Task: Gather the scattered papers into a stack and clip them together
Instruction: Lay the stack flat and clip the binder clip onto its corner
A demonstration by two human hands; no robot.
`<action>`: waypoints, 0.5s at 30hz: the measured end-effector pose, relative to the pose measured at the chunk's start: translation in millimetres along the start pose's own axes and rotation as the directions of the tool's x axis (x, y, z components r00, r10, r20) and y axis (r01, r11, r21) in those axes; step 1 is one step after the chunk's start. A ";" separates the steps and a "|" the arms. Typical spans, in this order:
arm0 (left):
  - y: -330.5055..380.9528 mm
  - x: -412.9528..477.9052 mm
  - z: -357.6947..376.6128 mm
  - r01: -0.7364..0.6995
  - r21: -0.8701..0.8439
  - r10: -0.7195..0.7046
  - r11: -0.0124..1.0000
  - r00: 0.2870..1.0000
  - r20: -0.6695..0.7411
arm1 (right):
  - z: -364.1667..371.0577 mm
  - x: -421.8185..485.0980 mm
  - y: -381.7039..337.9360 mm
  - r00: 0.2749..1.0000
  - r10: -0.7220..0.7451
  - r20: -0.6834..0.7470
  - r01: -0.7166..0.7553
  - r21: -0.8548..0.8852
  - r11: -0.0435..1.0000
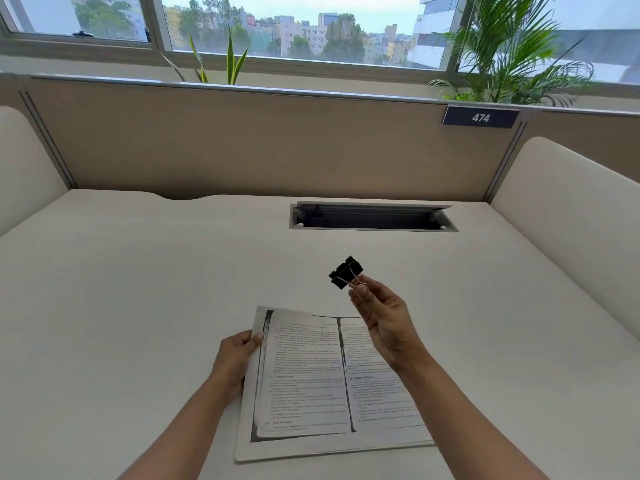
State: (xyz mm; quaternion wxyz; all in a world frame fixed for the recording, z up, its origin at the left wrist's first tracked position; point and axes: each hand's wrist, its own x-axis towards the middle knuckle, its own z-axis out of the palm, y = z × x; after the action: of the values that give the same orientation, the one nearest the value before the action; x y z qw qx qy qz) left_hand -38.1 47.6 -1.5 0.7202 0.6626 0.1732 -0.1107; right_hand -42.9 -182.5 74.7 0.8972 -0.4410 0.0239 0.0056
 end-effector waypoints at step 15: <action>14.1 -4.6 15.4 -0.349 0.278 0.372 0.895 0.928 -0.033 | 29.3 20.3 3.8 0.887 -0.263 0.379 0.413 -0.907 0.085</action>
State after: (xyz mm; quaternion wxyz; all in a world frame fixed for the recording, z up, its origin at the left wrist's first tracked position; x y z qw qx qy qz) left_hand -35.3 33.4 14.2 0.6244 0.7781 0.0614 0.0309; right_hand -21.6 -157.2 88.6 0.3809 -0.8996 -0.1403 -0.1611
